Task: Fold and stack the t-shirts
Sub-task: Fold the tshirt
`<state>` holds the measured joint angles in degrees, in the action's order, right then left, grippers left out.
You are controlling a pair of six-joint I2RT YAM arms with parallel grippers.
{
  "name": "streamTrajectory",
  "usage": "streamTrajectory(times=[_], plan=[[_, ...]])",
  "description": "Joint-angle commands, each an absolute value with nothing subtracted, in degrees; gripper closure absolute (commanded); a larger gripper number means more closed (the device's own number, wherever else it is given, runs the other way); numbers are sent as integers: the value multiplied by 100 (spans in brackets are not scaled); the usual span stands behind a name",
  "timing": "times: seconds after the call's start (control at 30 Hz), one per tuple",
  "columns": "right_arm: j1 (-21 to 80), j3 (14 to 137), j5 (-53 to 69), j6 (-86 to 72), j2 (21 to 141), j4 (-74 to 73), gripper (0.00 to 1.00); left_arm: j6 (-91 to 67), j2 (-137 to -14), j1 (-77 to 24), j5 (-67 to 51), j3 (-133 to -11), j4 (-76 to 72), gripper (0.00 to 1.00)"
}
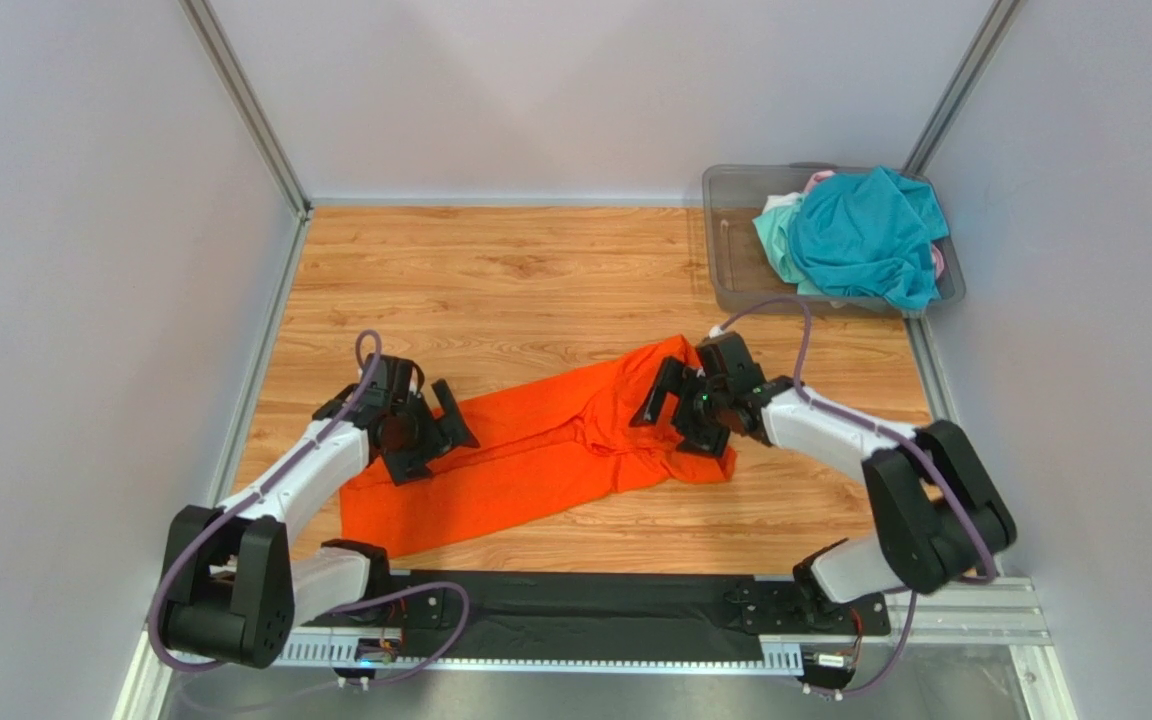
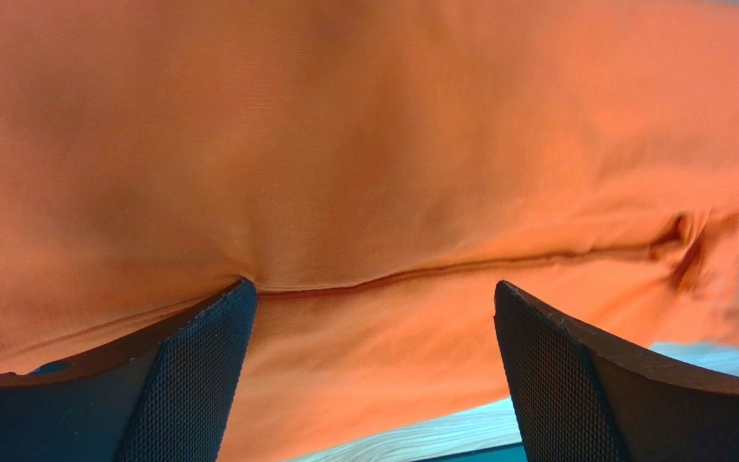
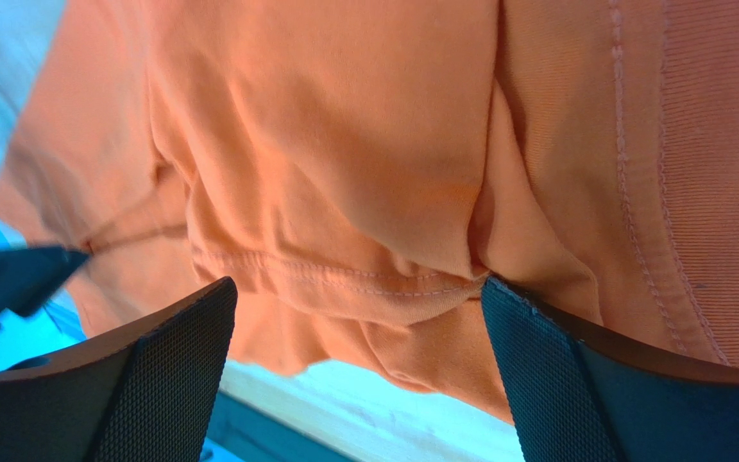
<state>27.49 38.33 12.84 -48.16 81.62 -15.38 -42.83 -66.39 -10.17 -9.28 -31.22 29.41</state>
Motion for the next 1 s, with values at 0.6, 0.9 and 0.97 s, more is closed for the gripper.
streamTrajectory(times=[0.6,0.9,0.97], plan=[[2241,10052,466,-2400,13085,-4332,0,-5475,-7074,-2960,-1195,-2531,1732,0],[2224,13697,395,-2057,15185,-5186,0,-6415,-7909,-4006,-1099,-2996,1002,0],[2180,14087,535,-2065,15397,-5107,0,-6635,-7945,-4174,-1125,-3172,915,0]])
